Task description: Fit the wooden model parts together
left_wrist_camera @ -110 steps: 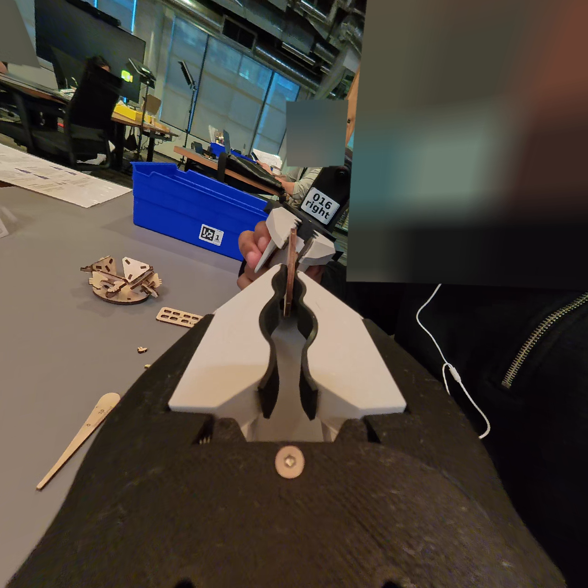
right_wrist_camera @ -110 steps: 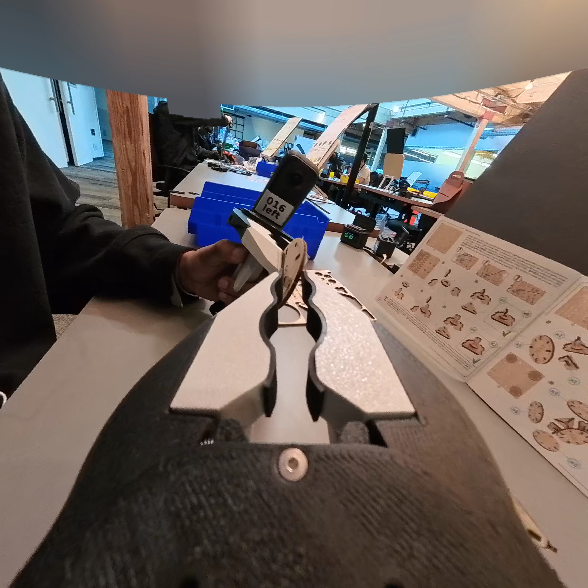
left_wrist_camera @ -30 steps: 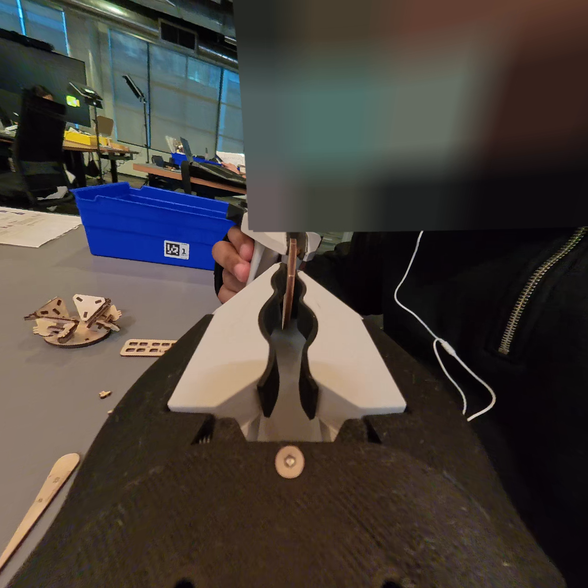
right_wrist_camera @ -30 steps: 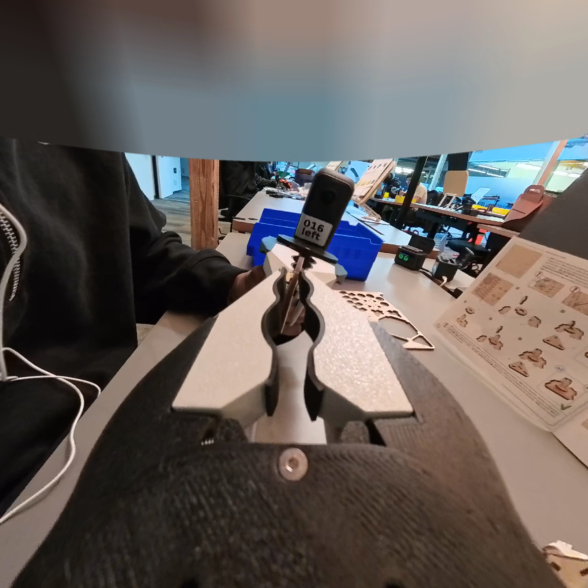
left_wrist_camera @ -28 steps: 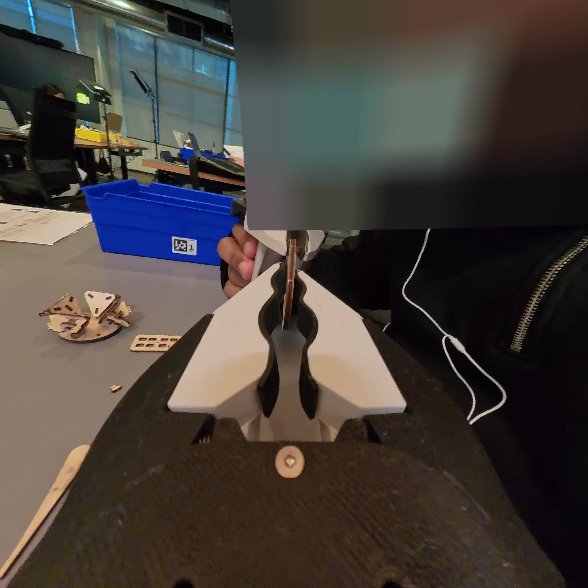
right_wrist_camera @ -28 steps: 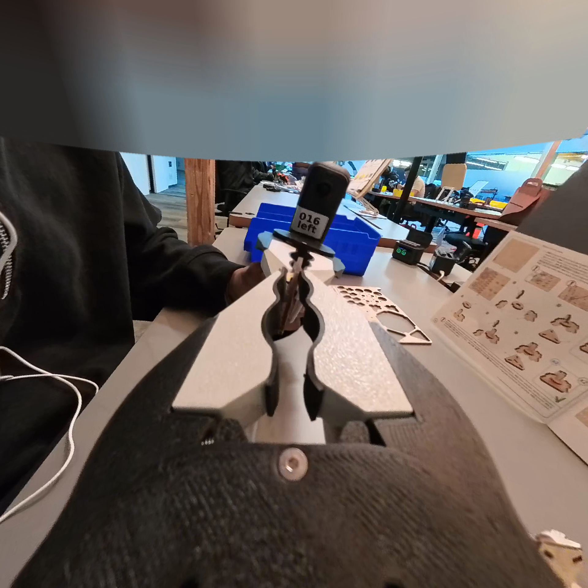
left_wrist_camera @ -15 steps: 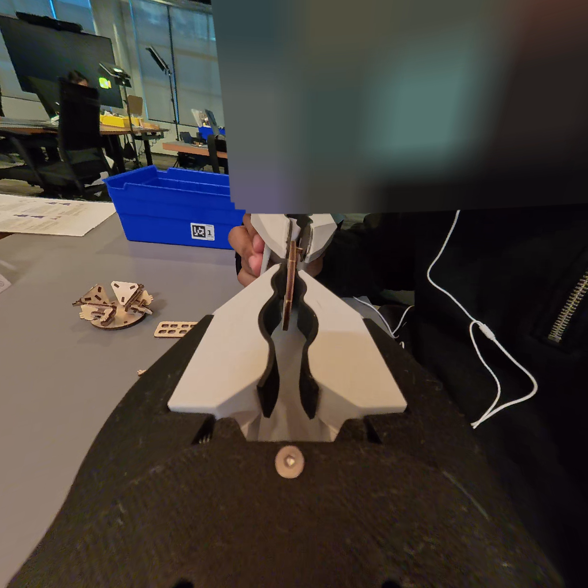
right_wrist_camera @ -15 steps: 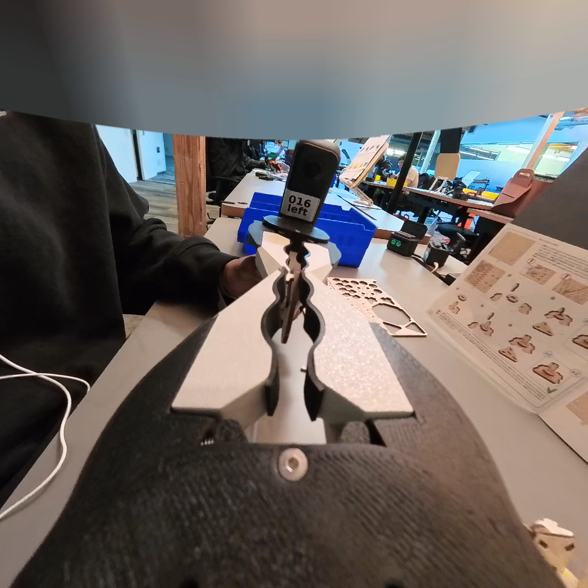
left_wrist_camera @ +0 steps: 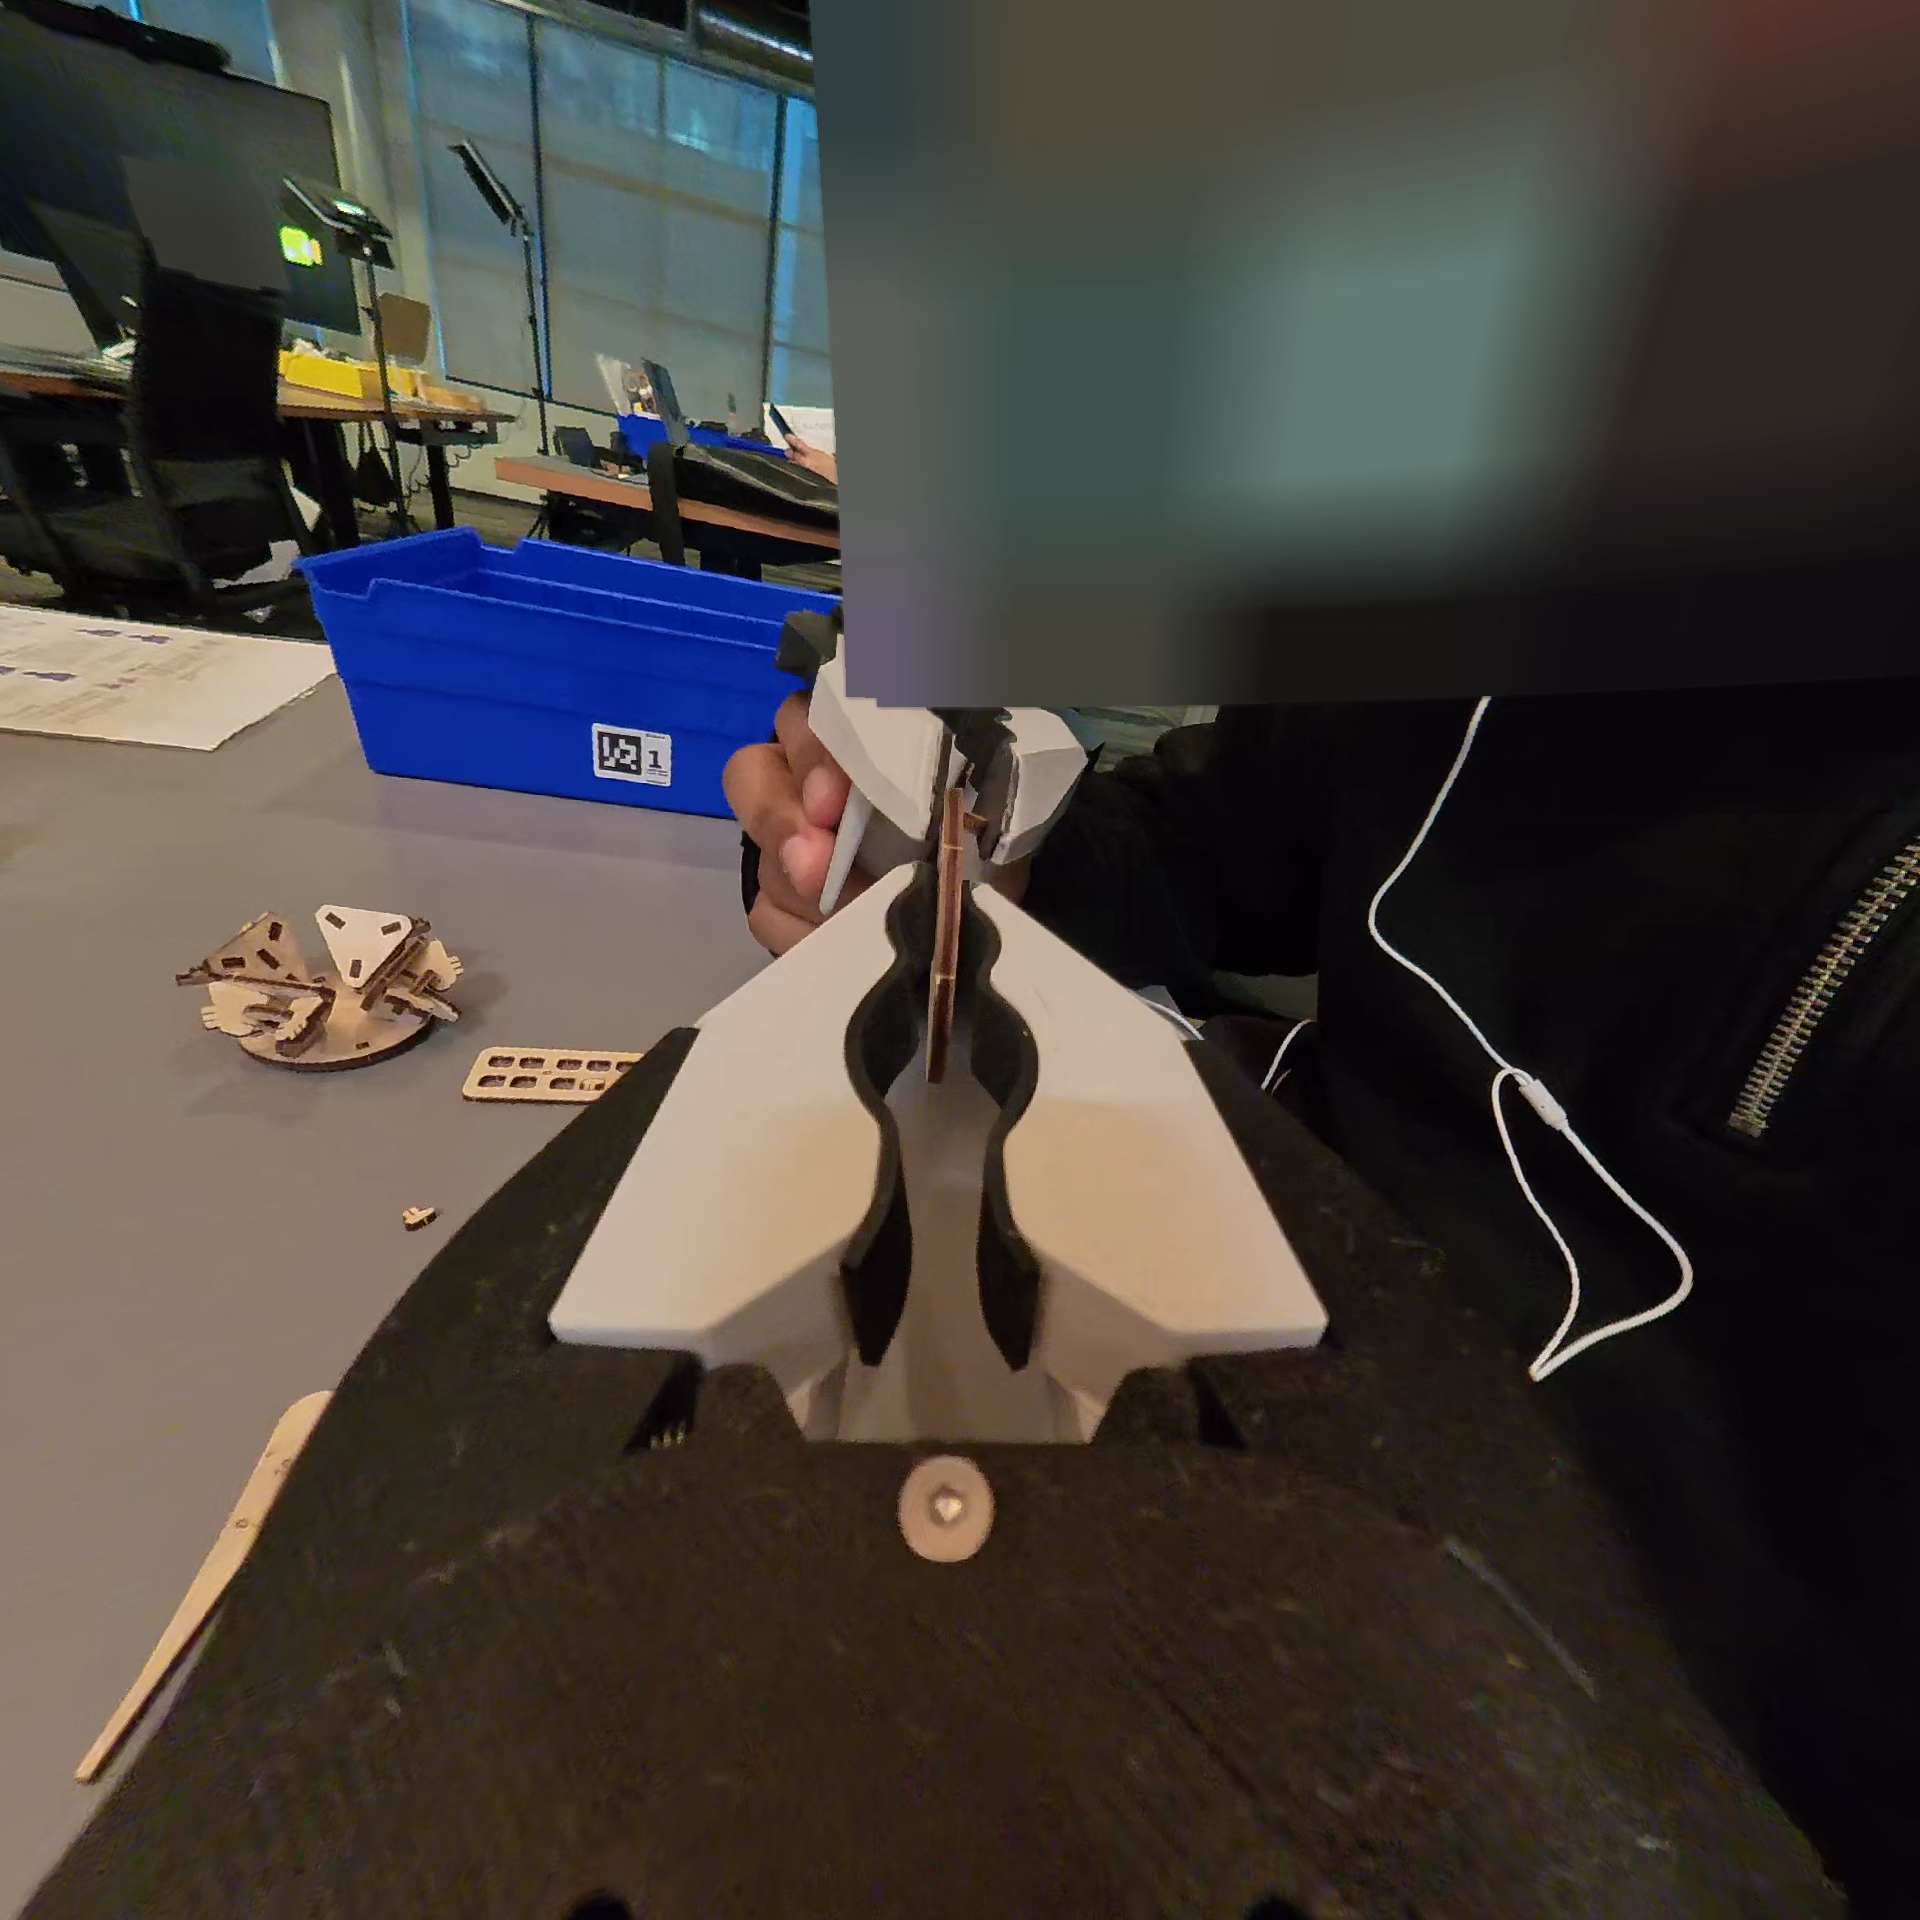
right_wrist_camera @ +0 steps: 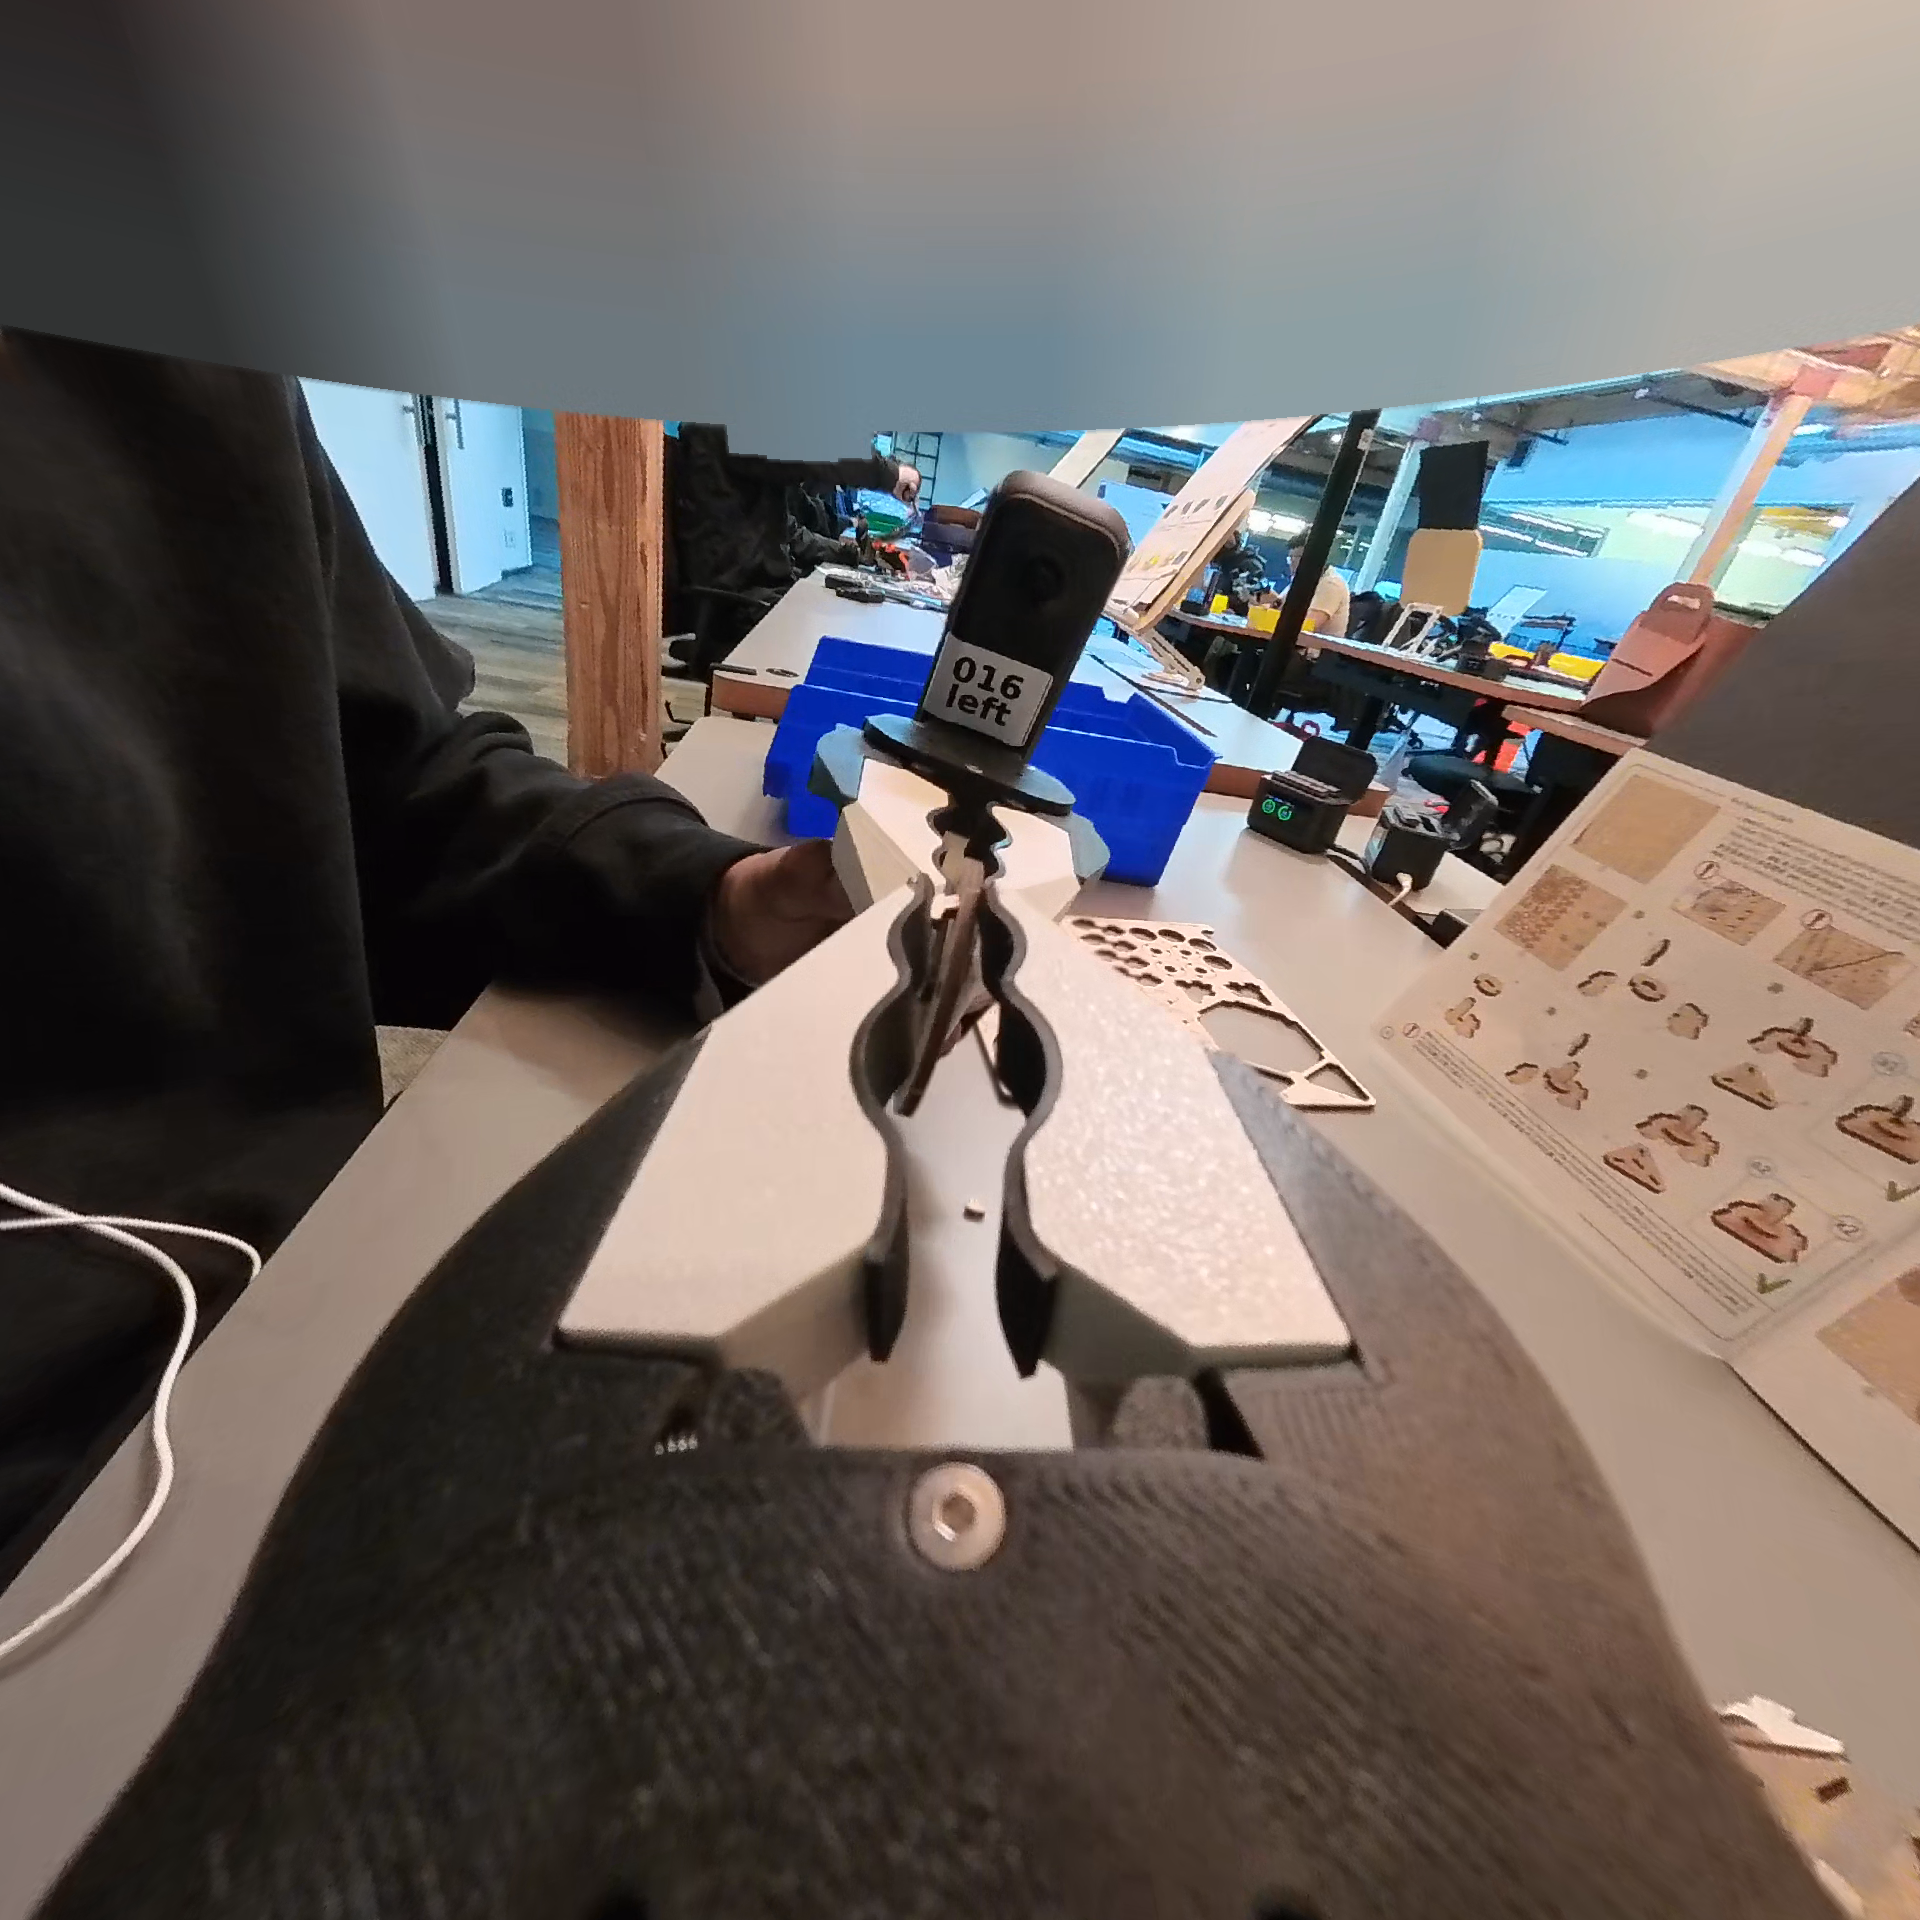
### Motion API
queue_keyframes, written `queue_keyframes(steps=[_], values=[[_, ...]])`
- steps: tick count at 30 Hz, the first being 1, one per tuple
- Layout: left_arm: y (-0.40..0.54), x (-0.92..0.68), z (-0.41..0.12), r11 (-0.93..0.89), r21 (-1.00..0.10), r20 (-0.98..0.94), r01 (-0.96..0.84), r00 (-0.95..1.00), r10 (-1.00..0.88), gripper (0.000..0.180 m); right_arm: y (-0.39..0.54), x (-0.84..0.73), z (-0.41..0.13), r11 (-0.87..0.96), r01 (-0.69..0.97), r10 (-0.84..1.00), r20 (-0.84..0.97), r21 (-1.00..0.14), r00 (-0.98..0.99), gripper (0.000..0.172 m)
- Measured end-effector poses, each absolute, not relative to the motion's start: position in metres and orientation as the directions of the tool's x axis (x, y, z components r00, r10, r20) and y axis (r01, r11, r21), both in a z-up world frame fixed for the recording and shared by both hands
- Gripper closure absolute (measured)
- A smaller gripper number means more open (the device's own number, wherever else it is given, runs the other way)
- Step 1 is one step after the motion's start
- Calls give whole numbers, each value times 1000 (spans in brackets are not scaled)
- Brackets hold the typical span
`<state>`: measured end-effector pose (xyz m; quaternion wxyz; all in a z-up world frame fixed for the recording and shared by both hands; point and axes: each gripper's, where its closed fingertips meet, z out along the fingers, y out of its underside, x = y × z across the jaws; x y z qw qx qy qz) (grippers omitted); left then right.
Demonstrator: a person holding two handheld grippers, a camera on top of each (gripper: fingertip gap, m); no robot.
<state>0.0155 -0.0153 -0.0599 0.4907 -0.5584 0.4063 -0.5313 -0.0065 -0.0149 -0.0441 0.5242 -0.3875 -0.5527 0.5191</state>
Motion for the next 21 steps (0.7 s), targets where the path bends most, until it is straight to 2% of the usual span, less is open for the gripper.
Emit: queue_keyframes(steps=[12, 21], values=[[-9, 12, -60, -114, -993, 120, 45, 180, -976, 180, -11, -7, -42, 55, -149, 983, 79, -987, -164, 166], [-8, 13, -63, -86, -996, 87, 14, 206, -975, 180, -10, -8, -45, 54, -132, 983, 76, -990, -165, 166]])
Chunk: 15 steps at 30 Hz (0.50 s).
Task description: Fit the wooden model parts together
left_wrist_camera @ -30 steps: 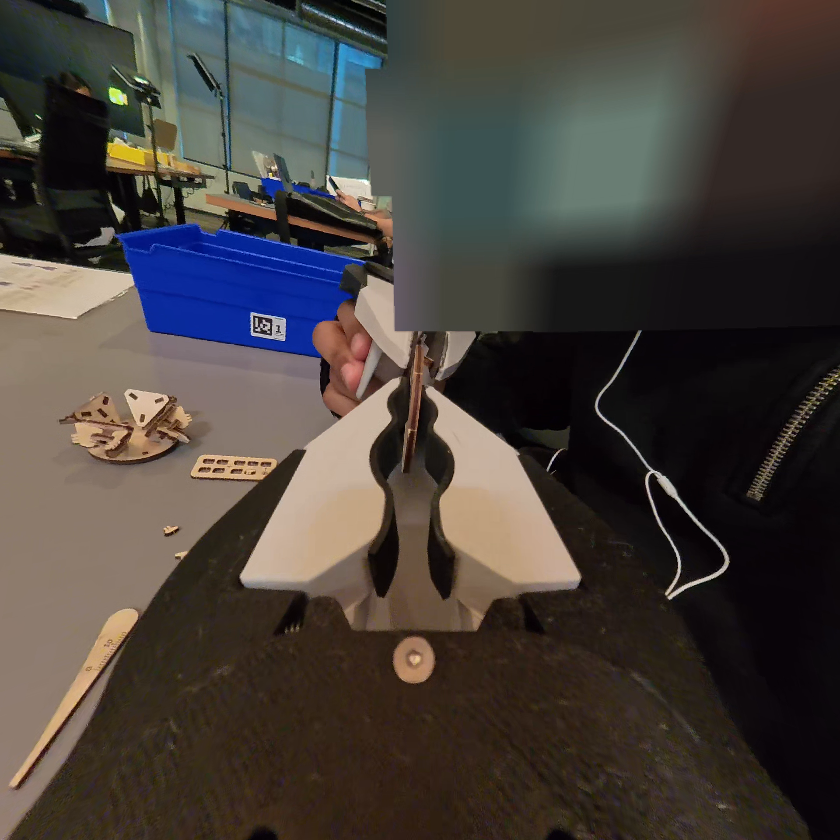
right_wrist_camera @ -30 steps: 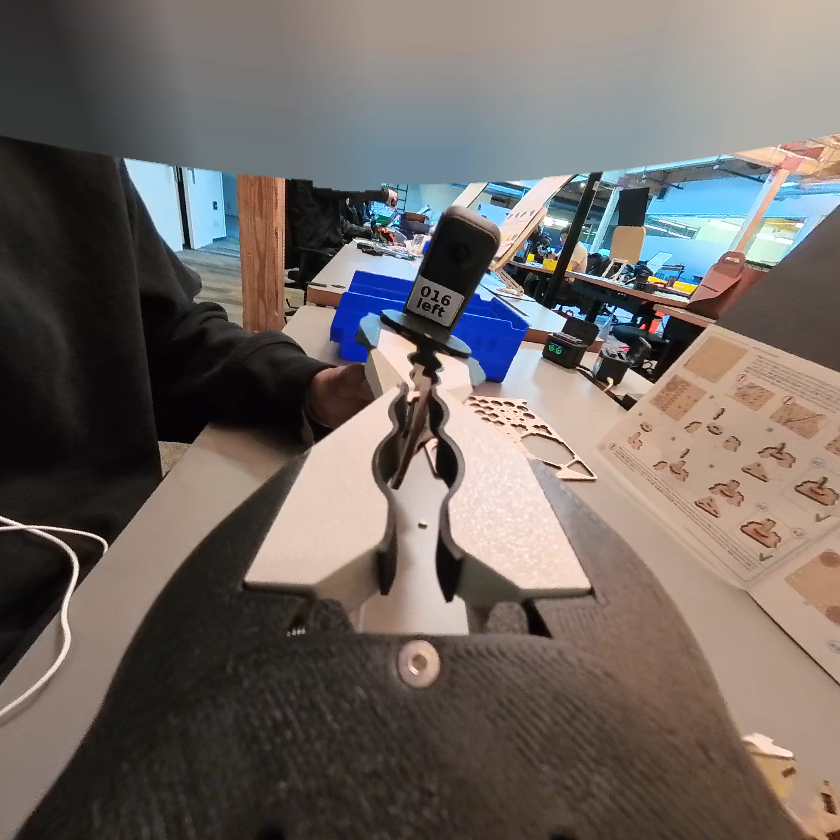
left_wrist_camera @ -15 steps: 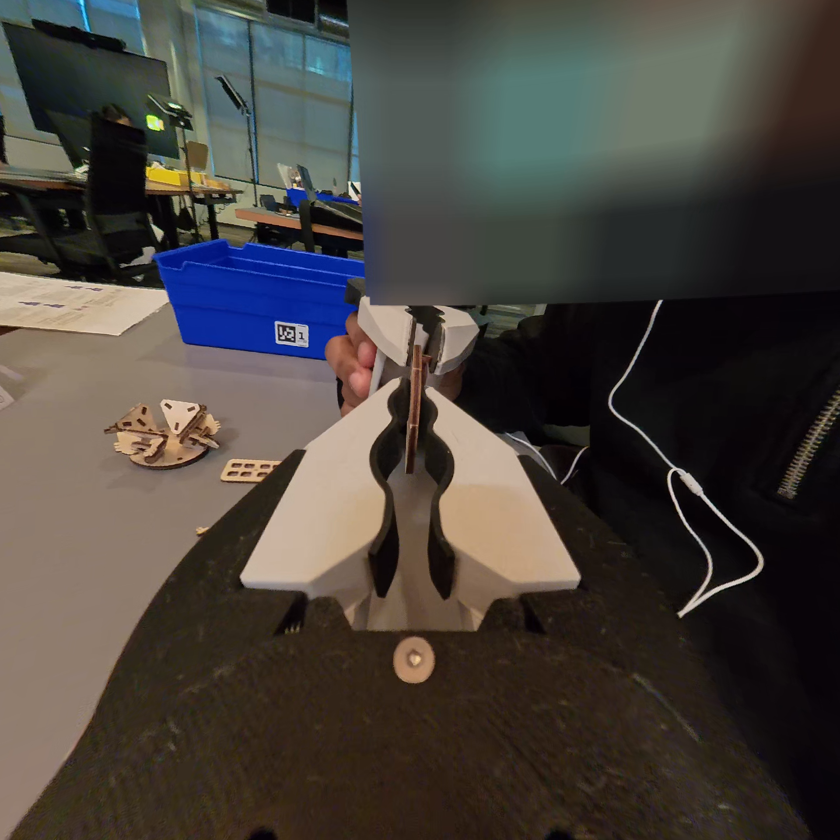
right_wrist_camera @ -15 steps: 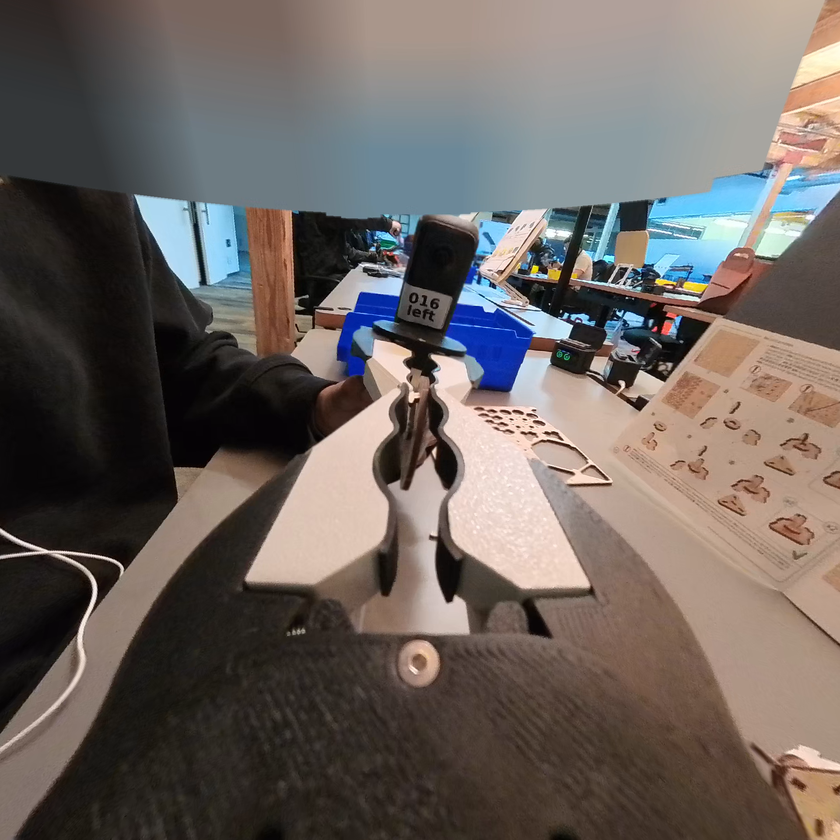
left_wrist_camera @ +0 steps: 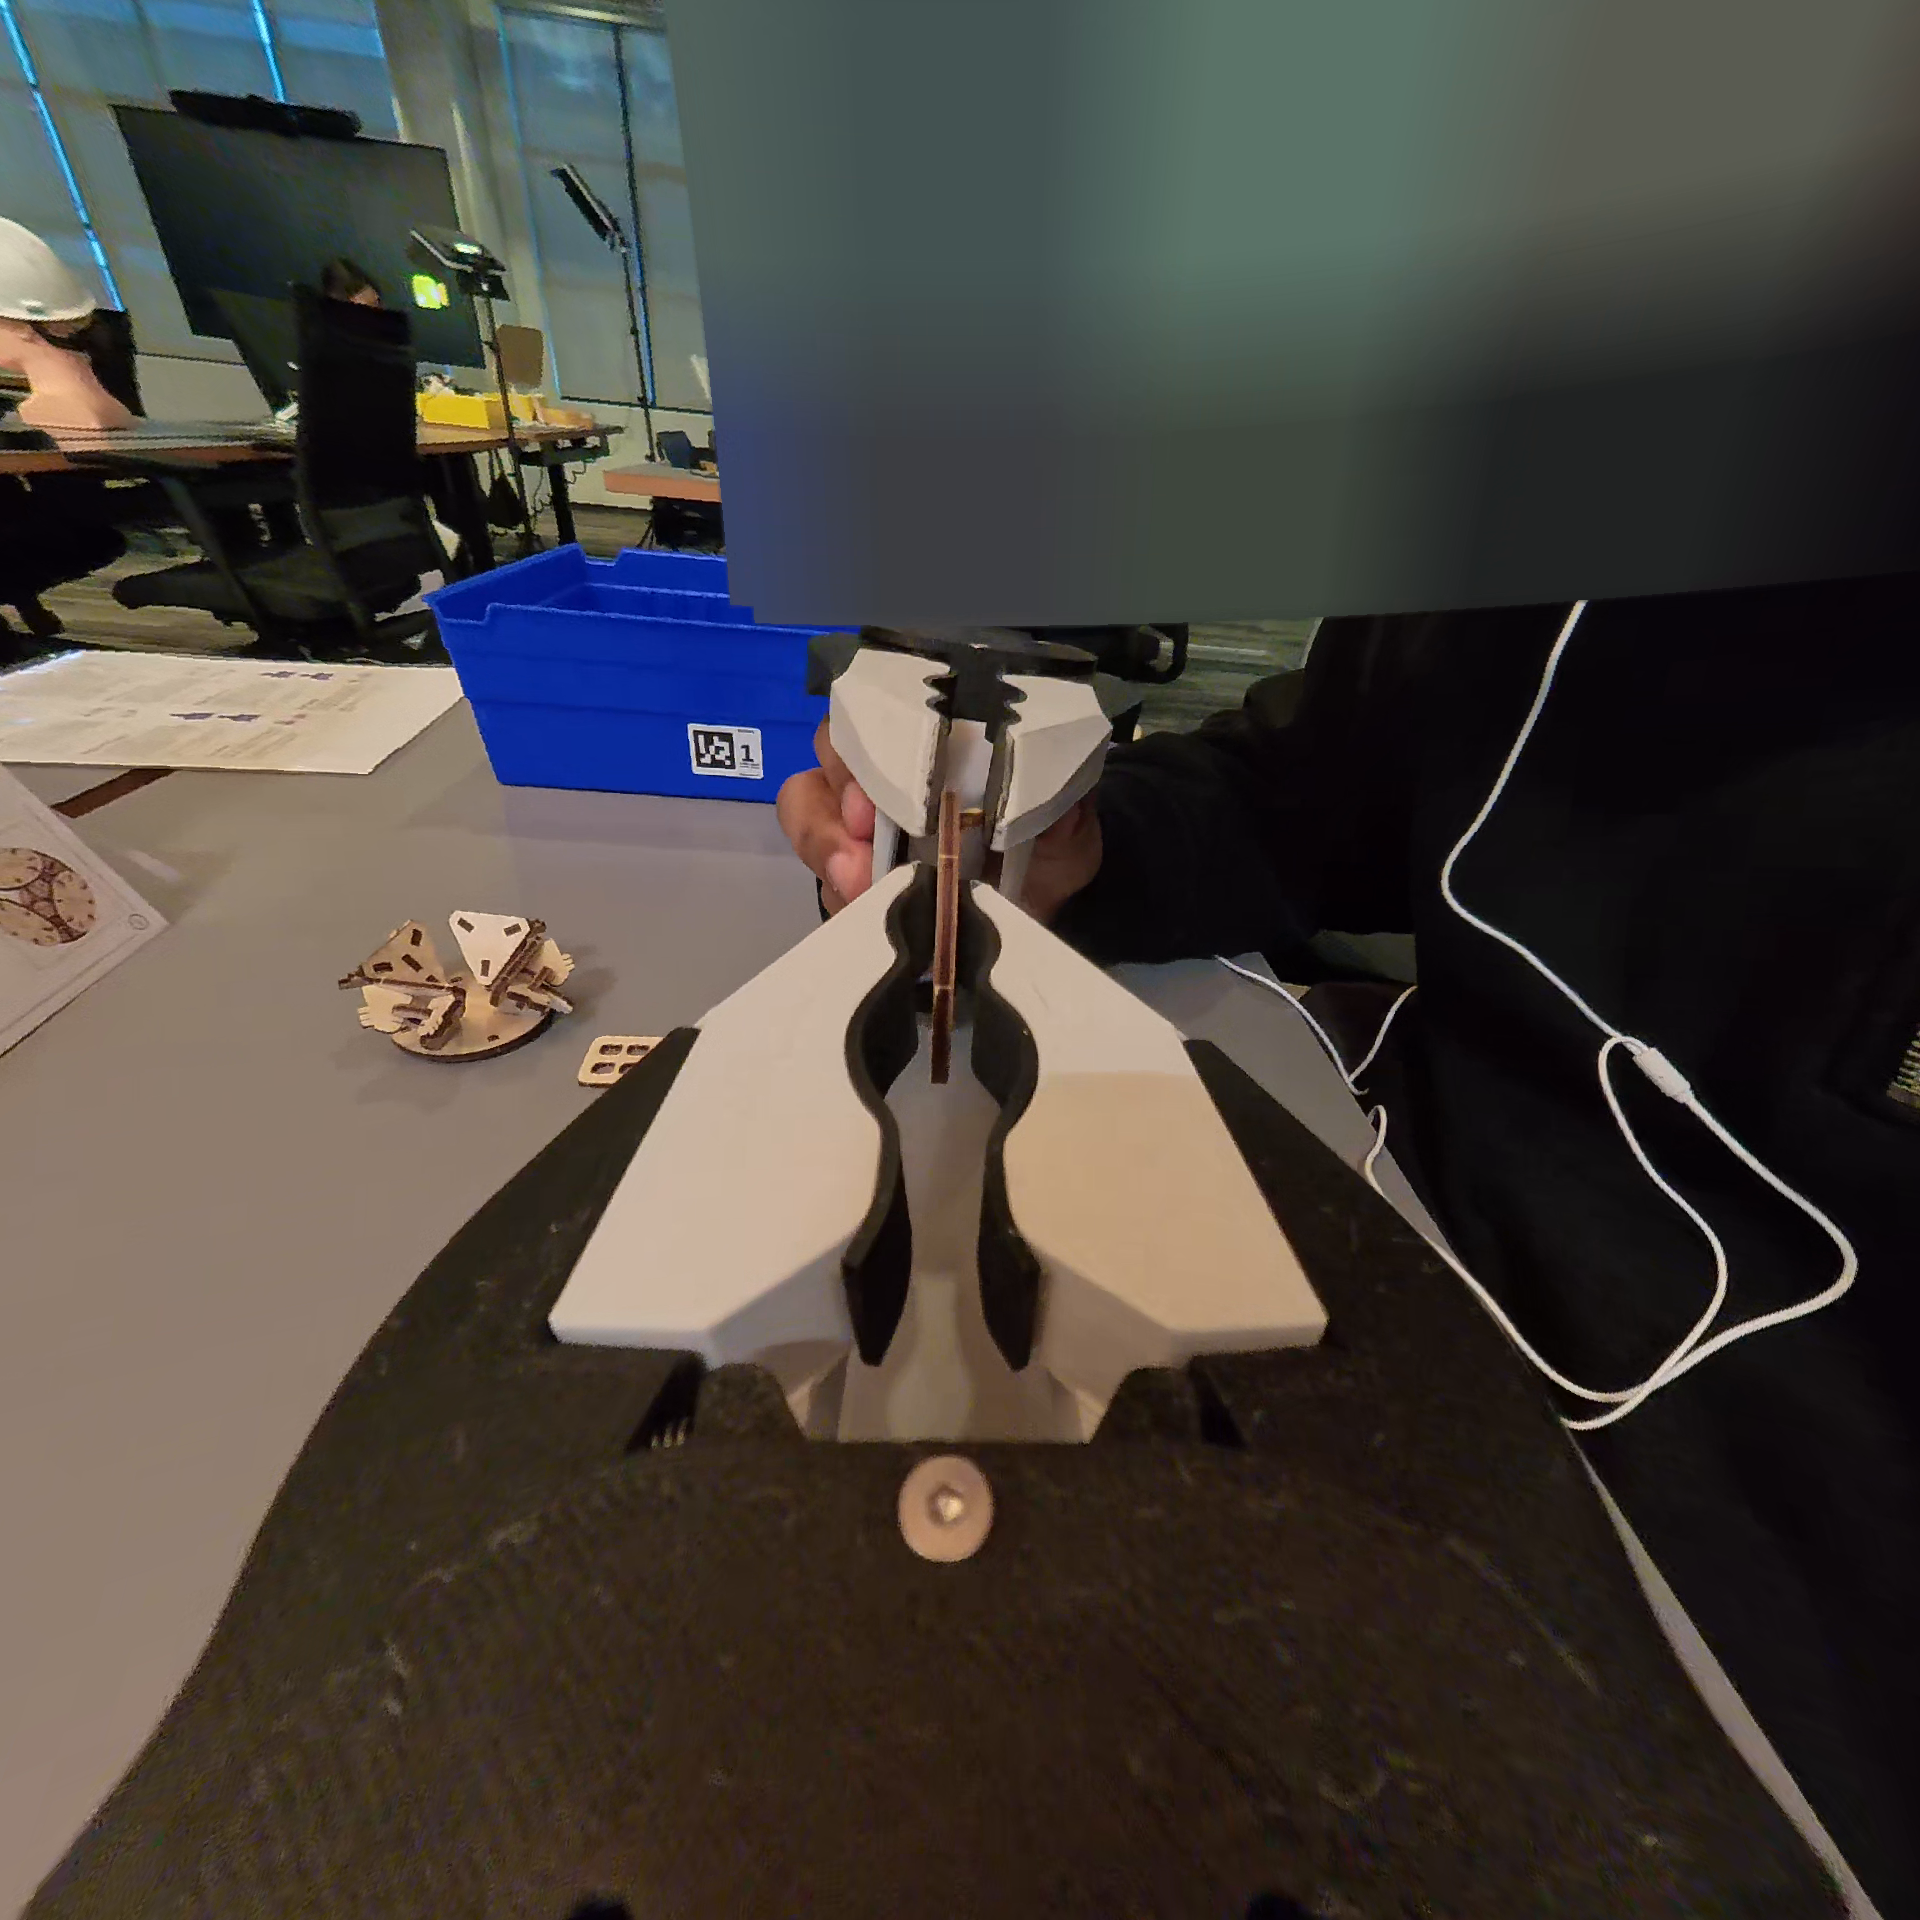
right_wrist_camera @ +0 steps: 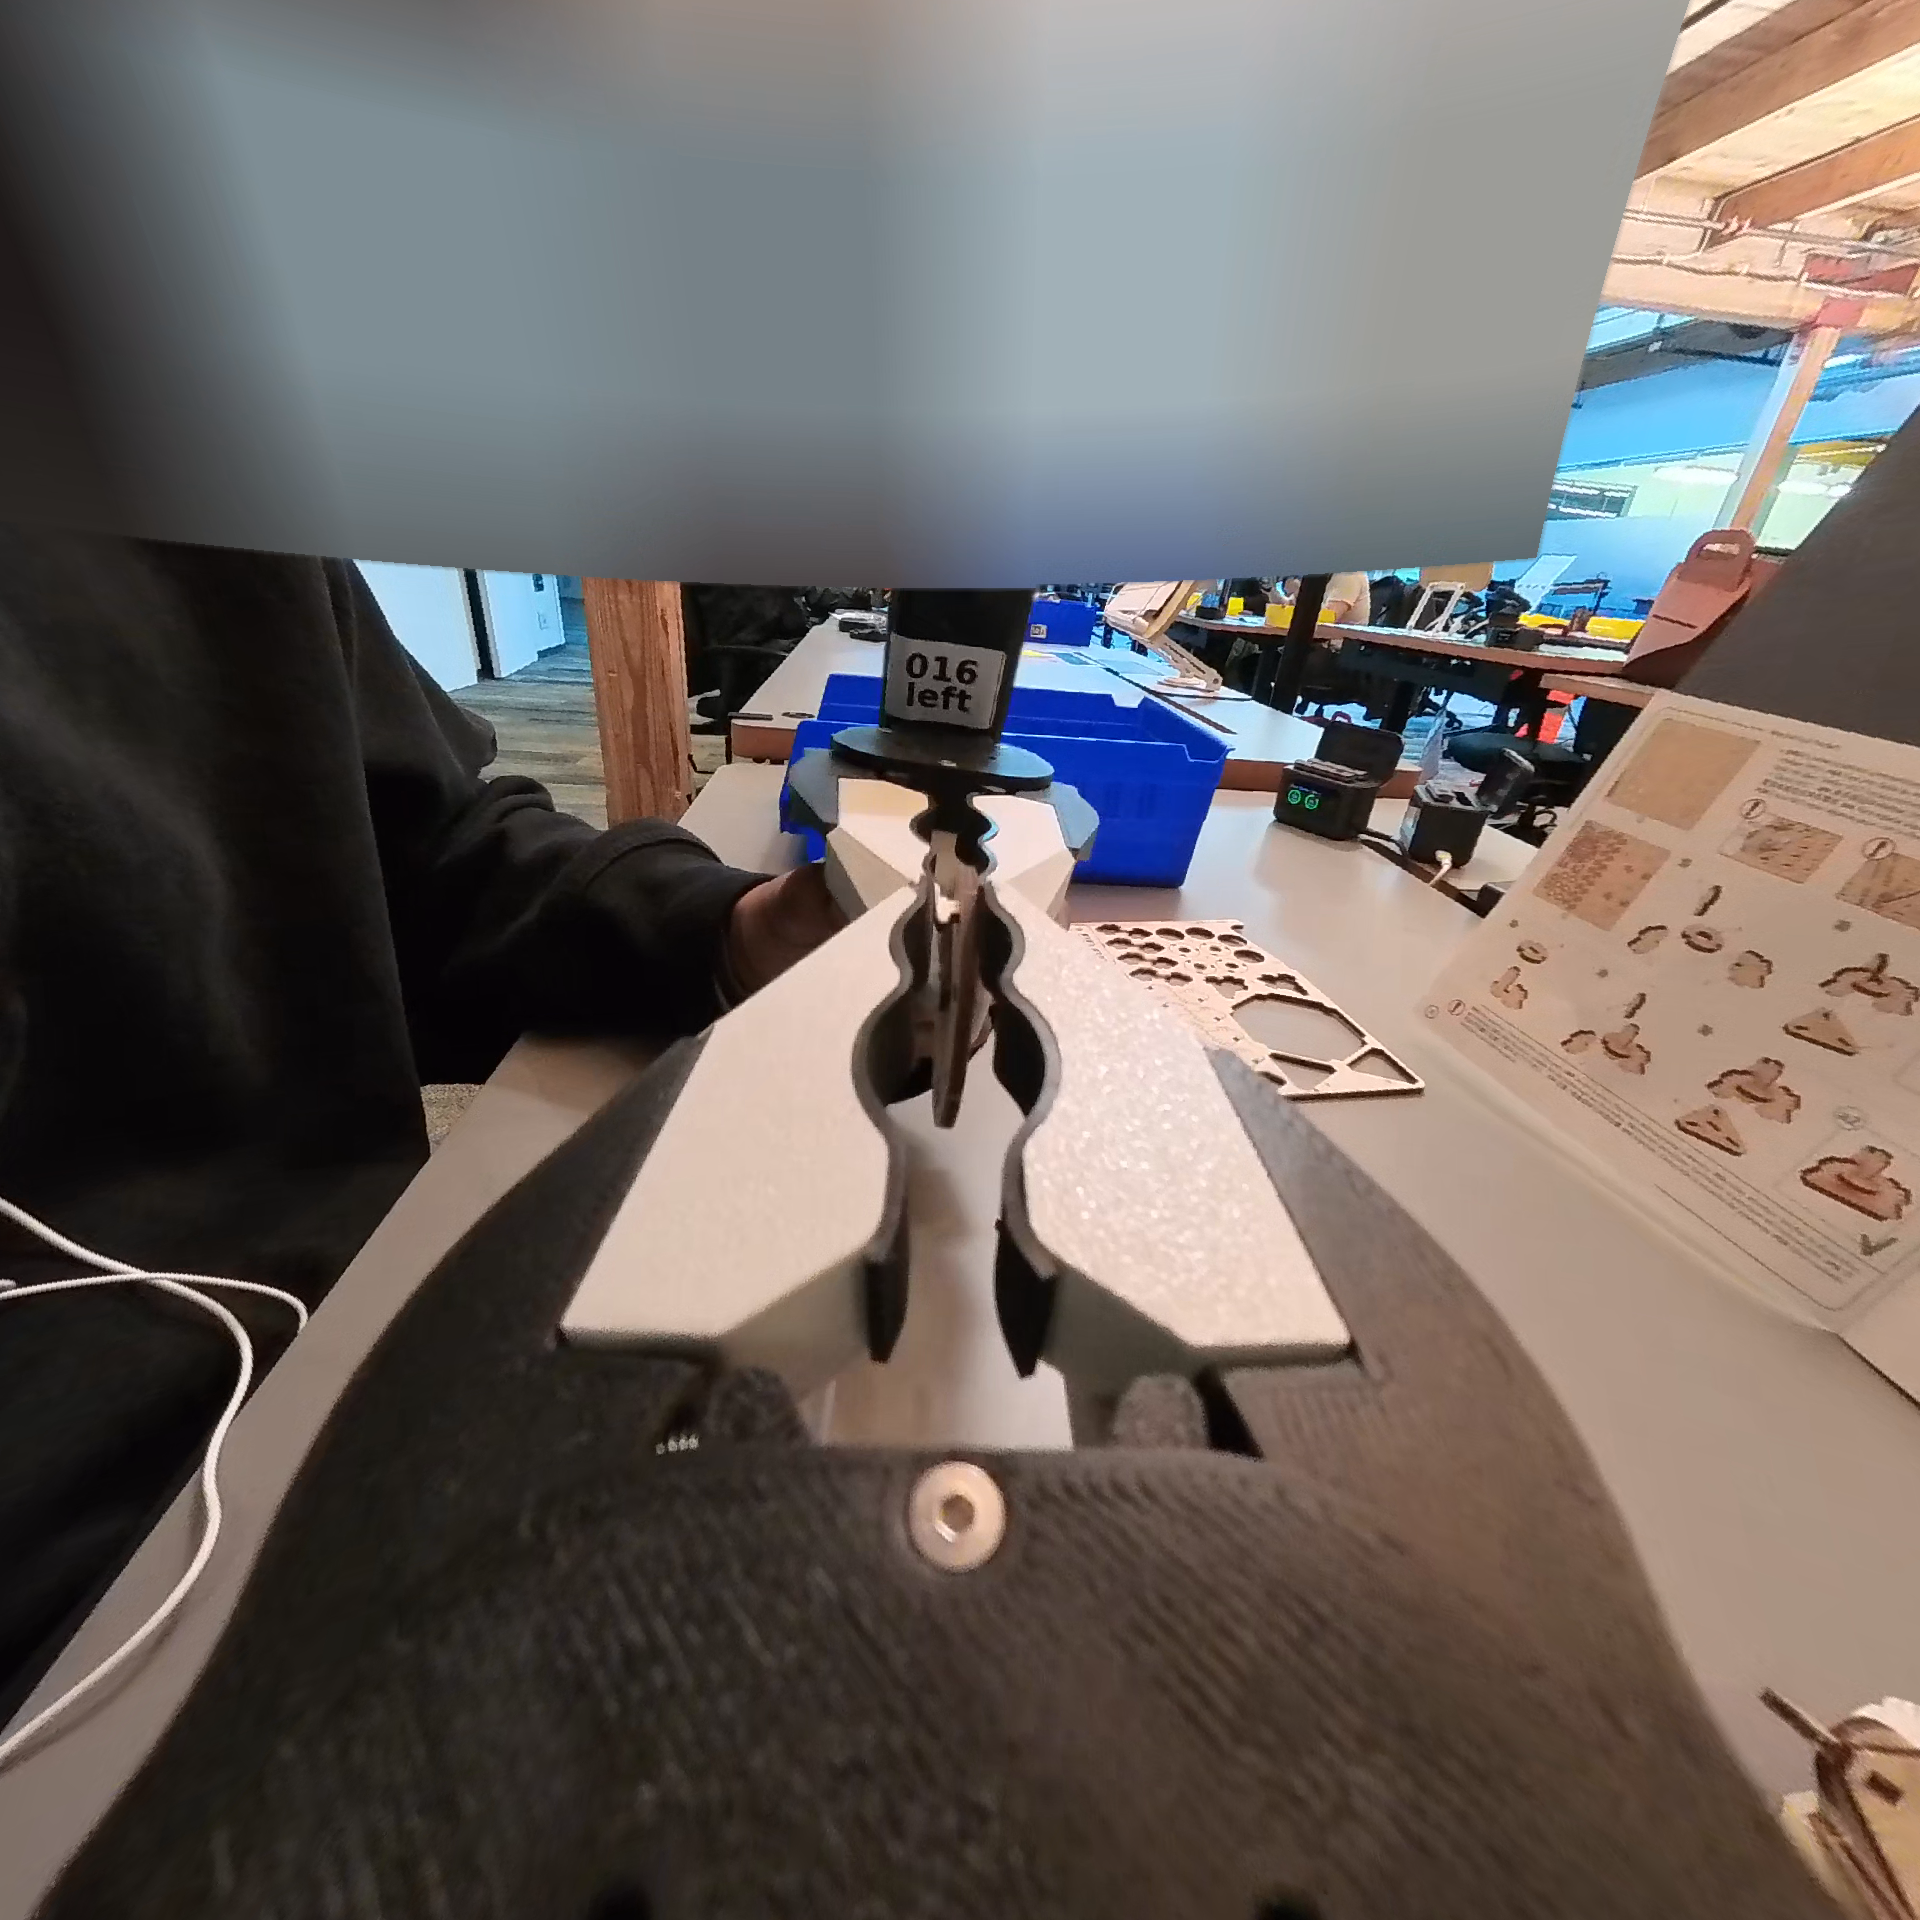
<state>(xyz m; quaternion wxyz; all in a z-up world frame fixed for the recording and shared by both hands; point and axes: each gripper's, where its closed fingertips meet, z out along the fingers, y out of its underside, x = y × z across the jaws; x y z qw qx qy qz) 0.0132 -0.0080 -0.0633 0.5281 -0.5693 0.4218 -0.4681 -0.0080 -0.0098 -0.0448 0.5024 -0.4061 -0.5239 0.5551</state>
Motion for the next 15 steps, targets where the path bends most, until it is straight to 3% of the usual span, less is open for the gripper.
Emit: queue_keyframes(steps=[15], values=[[-10, 15, -69, -24, -996, 1, -91, 243, -970, 180, -13, -7, -50, 89, -90, 975, 105, -992, -195, 166]])
